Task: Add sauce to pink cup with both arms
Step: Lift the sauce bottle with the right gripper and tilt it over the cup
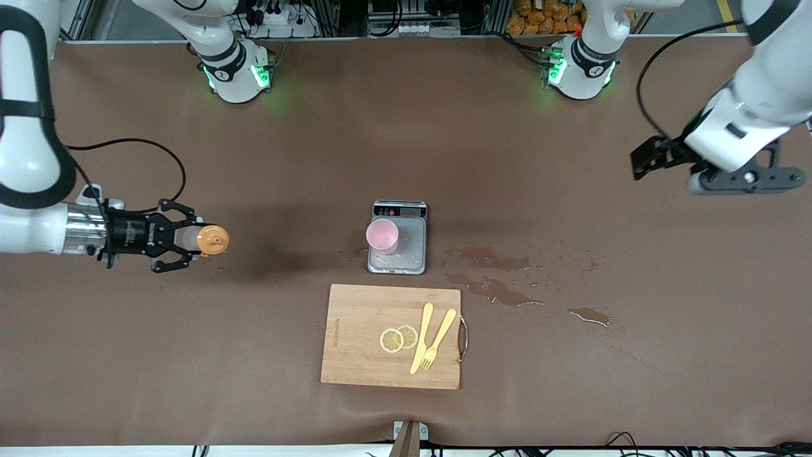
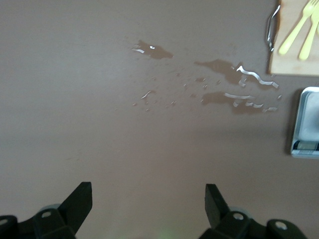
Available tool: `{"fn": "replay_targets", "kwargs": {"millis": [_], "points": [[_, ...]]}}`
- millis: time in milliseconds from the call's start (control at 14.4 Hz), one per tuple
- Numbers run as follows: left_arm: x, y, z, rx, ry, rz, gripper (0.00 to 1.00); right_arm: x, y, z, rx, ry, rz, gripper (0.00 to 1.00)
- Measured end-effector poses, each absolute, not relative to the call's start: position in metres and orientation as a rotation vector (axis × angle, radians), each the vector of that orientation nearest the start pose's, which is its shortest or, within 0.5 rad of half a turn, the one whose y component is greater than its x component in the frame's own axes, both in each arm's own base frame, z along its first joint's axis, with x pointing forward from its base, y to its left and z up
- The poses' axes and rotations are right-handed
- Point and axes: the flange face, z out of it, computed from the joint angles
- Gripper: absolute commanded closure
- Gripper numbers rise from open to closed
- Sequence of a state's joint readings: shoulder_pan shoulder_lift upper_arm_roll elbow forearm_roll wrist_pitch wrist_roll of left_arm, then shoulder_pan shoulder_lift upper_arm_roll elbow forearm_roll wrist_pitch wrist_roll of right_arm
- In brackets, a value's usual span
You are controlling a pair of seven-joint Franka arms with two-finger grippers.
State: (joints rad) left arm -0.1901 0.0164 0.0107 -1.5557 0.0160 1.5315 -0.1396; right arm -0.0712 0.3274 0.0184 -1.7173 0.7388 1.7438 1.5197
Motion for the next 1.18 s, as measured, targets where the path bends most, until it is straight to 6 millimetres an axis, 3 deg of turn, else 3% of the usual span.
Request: {"fn": "replay_targets", "kwargs": {"millis": [139,279,627,975,1184], "points": [[0.540,-0.066,0.633,-3.122,0.100,0.041,0.00,0.622,0.053,0.402,-1.640,2.150,0.931,0.47],[0.537,-0.050,0.639,-3.124,0.118,0.033,0.00,0.619,0.077,0.405,-1.668,2.213,0.911,0.47],[0.540,-0.045,0.629,-3.123,0.104,0.066,0.00,0.613,0.130,0.405,-1.712,2.351,0.781,0.49],[0.541,-0.036,0.629,-3.124,0.079,0.067,0.00,0.599,0.187,0.397,-1.741,2.482,0.637,0.53],[0.540,-0.041,0.633,-3.135,0.090,0.052,0.00,0.591,0.217,0.388,-1.757,2.533,0.569,0.53]]}}
